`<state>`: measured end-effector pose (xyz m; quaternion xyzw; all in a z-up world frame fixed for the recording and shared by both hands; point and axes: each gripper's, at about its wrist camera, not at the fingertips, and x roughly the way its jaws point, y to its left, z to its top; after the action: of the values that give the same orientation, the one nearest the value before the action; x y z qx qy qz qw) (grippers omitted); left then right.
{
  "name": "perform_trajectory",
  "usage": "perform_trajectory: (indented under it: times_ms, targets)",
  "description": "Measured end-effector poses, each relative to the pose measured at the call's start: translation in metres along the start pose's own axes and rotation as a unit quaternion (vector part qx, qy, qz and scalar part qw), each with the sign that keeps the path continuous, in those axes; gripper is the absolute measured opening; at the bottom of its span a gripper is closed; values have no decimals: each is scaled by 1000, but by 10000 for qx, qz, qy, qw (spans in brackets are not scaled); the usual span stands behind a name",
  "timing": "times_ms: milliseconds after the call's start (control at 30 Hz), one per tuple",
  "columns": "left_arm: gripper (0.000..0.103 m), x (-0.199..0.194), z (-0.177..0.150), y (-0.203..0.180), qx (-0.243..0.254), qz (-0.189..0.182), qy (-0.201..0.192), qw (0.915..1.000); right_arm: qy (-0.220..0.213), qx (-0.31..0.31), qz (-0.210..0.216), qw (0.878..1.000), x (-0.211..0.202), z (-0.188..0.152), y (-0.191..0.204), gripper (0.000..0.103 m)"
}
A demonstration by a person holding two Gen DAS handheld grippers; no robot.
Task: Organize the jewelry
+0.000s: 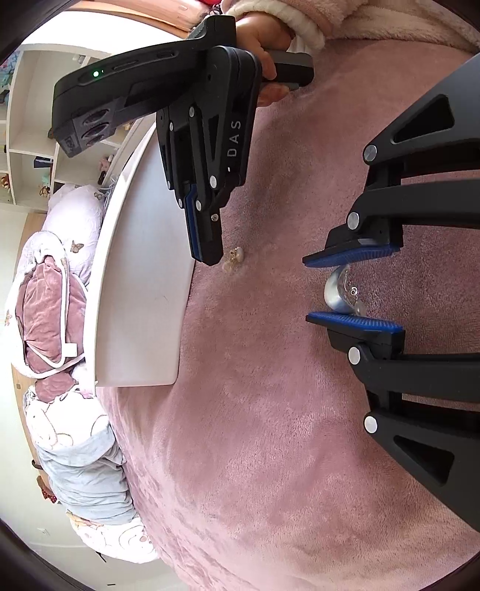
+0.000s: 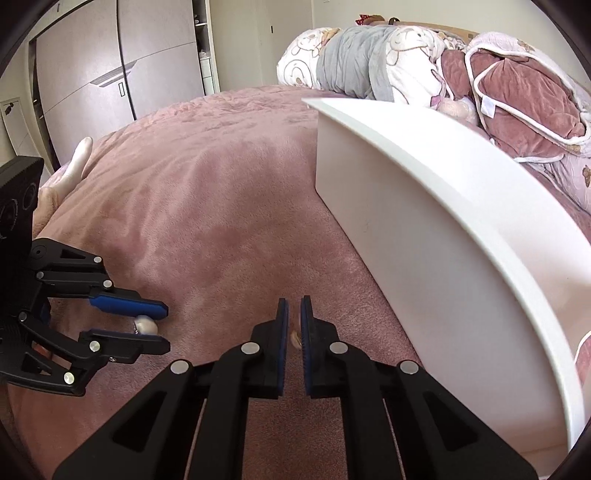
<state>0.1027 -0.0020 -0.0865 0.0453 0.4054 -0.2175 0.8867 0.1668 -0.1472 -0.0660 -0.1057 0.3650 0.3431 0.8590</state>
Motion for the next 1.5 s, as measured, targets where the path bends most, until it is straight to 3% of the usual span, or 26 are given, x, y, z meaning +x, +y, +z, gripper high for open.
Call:
perform_trajectory:
  times_ms: [267, 400, 467, 500, 533, 933, 1000, 1100, 1500]
  targets:
    - [29, -24, 4, -3, -138, 65, -167, 9997, -605, 47, 6, 9982, -54, 12, 0, 7]
    - [29, -36, 8, -3, -261, 72, -301, 9992, -575, 37, -141, 9982, -65, 11, -2, 9]
    - [29, -36, 8, -4, -220, 141, -285, 9993, -373, 46, -112, 9992, -56, 7, -2, 24]
    - [29, -35, 8, -4, -213, 157, -257, 9993, -323, 43, -166, 9993, -50, 4, 0, 41]
    - [29, -34, 7, -3, -218, 172, -239, 9993, -260, -10, -190, 9995, -44, 2, 2, 44]
    - [30, -29, -1, 9, -364, 253, -88, 9990, 611, 109, -339, 9975, 33, -15, -1, 42]
    - [30, -26, -3, 10, -384, 245, -58, 9989, 738, 202, -207, 9969, 41, -19, -4, 36]
    - [30, -21, -4, 11, -410, 201, -7, 9990, 758, 189, -16, 9969, 41, -20, -3, 18]
    - [30, -17, -6, 7, -344, 112, -28, 9993, 660, 176, 30, 9977, 26, -20, -1, 18]
